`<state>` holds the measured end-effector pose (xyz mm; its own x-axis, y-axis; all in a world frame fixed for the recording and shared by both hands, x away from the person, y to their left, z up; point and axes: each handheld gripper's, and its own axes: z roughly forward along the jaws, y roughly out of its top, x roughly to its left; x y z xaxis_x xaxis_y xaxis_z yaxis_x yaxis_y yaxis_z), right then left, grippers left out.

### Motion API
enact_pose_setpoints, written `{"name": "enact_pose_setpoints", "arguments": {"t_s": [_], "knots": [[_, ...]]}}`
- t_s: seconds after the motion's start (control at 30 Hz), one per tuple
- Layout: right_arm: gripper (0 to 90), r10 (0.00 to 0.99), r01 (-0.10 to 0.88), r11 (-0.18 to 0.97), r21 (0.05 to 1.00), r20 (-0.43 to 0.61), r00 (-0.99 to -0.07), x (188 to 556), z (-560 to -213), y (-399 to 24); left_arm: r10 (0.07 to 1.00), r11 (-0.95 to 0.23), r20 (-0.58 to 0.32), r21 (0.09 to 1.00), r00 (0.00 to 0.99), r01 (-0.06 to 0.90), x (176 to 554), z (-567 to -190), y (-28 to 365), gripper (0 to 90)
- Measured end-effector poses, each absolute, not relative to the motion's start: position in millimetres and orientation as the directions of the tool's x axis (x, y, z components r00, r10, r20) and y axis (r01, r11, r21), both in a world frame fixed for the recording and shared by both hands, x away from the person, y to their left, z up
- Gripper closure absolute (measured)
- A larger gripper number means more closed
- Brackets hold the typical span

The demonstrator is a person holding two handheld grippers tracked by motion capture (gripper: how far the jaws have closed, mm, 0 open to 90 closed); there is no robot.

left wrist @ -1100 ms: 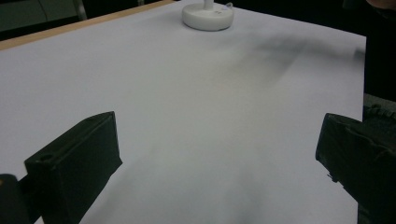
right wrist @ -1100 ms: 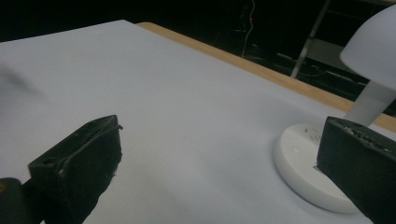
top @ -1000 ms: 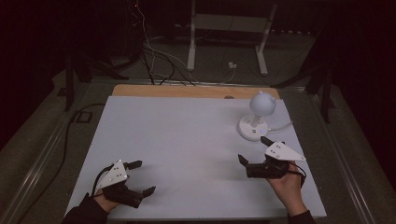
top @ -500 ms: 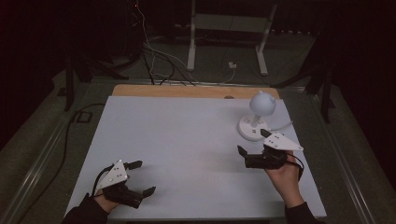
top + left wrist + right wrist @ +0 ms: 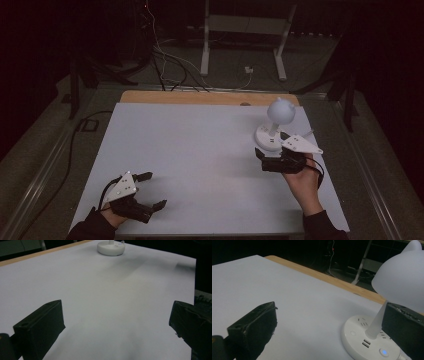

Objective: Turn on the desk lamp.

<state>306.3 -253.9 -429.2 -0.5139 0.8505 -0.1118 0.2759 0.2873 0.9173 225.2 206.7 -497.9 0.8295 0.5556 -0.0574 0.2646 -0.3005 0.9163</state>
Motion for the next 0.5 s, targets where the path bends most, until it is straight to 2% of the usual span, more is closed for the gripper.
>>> {"name": "enact_pose_setpoints", "arguments": {"t_s": [0.5], "knots": [[0.0,0.874,0.270,0.250,0.930,-0.097,-0.477,329,-429,-254,0.558,-0.294,-0.062,0.918,0.827,0.267,225,-498,207,0.3]]}}
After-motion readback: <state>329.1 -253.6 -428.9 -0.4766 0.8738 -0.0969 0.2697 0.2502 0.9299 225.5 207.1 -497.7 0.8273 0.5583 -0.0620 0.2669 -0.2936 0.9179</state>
